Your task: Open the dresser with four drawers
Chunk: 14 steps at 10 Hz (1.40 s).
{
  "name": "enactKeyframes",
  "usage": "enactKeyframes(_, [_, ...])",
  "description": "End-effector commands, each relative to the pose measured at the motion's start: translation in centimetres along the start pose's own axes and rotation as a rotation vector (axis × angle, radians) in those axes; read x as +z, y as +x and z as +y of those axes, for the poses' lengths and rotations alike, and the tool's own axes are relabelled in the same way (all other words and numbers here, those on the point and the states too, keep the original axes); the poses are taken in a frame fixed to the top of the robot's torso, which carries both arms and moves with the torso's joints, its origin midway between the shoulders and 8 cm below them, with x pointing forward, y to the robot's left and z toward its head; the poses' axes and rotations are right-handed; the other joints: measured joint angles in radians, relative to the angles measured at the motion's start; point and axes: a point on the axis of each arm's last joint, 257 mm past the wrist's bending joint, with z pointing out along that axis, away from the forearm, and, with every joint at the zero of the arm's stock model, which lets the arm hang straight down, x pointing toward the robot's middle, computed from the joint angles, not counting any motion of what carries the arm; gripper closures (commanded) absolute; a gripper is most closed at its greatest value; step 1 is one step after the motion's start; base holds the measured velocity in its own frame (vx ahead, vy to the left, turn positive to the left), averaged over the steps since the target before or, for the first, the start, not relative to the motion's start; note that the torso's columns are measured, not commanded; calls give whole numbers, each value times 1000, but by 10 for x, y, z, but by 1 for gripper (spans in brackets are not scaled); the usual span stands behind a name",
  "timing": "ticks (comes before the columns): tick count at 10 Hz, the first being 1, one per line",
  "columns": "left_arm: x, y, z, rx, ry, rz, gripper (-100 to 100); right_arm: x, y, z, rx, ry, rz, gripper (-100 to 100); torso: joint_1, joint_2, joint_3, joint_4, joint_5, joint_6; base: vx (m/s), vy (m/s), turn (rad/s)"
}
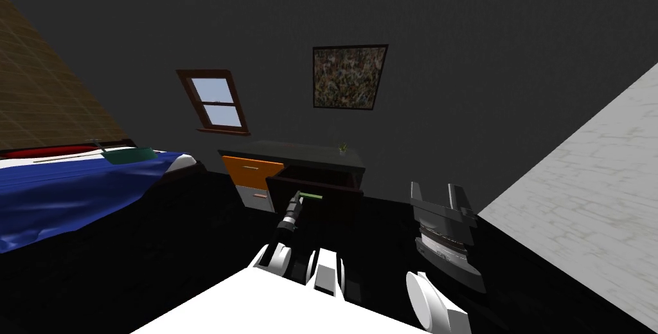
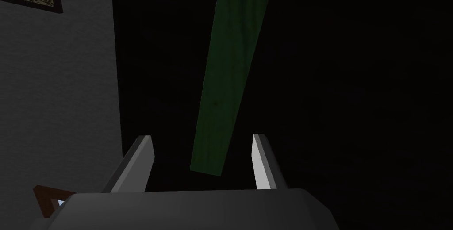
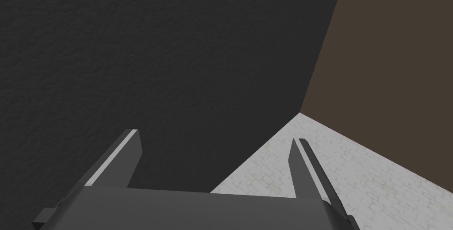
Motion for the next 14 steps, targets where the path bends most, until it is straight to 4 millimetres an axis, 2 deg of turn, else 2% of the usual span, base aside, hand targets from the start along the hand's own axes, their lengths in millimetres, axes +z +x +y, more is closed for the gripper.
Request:
enactKeyframes(1, [13,5,-12,0,-5,5,-100,0,0,0,0,0,0,0,-1,4,2,1,0,0,-30,-2,23])
enactKeyframes(7, [38,17,-42,1,-7,17,-100,0,0,0,0,0,0,0,-1,10,6,4,-1,-1,-33,-4,19])
enactKeyframes(8, [34,14,-36,1,-17,13,-100,0,0,0,0,0,0,0,-2,11,7,6,-2,-1,-10,-1,3])
enactKeyframes(9, [34,15,-35,2,-21,13,0,0,0,0,0,0,0,0,-2,11,7,5,-2,-1,0,0,0])
enactKeyframes(14, [33,13,-32,3,-29,11,0,0,0,0,0,0,0,0,-1,8,5,3,-1,0,0,0,0])
